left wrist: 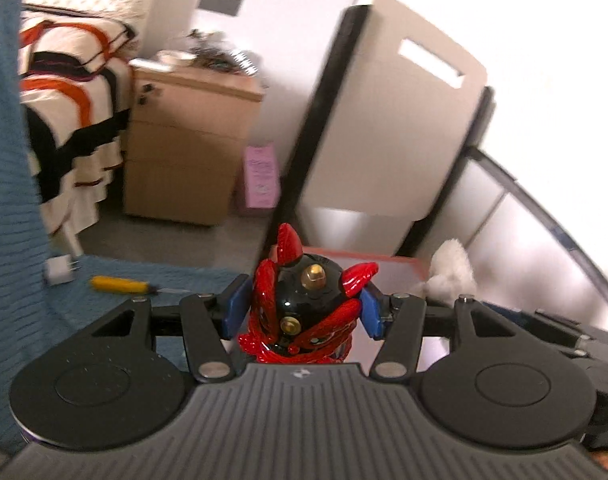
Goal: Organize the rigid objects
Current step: 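Carry the plush strip and red toy into the pink box with both tools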
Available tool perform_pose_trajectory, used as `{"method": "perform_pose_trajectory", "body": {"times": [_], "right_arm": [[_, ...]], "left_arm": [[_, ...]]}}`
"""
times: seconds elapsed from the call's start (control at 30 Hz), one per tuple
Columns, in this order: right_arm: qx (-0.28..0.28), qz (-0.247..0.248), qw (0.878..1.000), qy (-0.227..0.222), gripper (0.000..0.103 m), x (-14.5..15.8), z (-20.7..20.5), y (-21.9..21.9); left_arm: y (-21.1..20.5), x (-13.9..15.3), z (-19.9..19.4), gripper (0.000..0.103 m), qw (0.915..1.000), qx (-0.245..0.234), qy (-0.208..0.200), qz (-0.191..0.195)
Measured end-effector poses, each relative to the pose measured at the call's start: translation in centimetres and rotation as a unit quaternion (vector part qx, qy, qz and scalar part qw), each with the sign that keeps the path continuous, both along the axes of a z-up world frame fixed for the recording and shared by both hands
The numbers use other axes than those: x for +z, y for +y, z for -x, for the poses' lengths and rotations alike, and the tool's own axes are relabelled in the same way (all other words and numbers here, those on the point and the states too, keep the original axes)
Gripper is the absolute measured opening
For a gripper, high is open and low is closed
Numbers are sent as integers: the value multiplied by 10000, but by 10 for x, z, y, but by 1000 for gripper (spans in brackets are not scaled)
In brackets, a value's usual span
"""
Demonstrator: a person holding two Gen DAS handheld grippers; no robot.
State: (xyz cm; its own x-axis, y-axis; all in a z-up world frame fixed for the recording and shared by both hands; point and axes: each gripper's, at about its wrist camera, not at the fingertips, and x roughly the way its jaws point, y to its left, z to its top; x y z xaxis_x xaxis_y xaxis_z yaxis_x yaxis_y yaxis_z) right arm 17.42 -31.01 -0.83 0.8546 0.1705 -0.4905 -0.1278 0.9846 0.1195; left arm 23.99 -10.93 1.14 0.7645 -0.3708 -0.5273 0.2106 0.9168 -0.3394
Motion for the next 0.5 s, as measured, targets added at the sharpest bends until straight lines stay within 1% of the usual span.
{"method": "perform_pose_trajectory", "body": {"times": [0.1, 0.2, 0.27, 0.4, 0.5], "right_arm": [[-214, -47, 9998, 19, 47, -2, -1, -22], [-400, -64, 9991, 97, 47, -8, -4, -43], [-507, -79, 9985, 207, 47, -14, -7, -56], [-686, -90, 9964, 494, 47, -34, -16, -82], [-805, -94, 9938, 758, 48, -52, -24, -97]], "left_arm": [[-28, 4, -10, 62, 9998, -171, -42, -75], [-56, 2, -22, 62, 9994, -346, 8, -63], [-73, -6, -32, 62, 9990, -439, 82, -59], [-110, -31, -54, 62, 9979, -544, 340, -105], [-136, -51, -69, 62, 9963, -624, 524, -278]]}}
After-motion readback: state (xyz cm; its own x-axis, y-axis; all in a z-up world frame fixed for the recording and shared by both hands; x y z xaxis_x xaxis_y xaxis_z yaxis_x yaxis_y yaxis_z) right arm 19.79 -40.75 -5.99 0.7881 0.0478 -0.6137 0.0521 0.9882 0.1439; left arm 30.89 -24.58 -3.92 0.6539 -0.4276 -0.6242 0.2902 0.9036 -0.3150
